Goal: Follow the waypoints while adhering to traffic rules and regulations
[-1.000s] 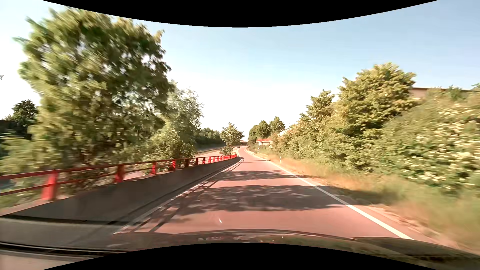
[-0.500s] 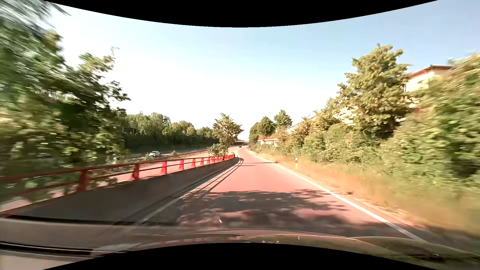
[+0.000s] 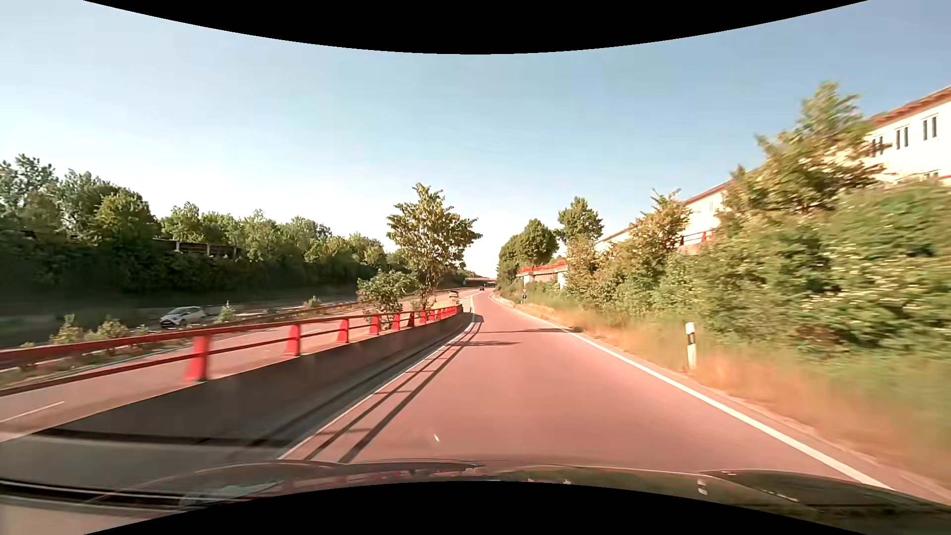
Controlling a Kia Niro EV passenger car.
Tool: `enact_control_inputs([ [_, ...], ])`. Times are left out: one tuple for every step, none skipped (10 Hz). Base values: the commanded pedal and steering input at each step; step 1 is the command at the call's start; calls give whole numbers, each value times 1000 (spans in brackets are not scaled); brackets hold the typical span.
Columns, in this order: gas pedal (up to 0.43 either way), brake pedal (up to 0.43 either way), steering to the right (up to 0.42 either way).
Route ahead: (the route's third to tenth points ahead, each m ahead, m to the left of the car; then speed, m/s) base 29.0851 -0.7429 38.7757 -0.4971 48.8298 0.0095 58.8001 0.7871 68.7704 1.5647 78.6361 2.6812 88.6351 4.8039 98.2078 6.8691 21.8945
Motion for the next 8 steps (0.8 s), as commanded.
enact_control_inputs([
  [429, 6, -9],
  [429, 6, -9],
  [429, 6, -9],
  [429, 6, -9],
  [429, 6, -9],
  [429, 6, -9],
  [429, 6, -9],
  [421, 6, -8],
])
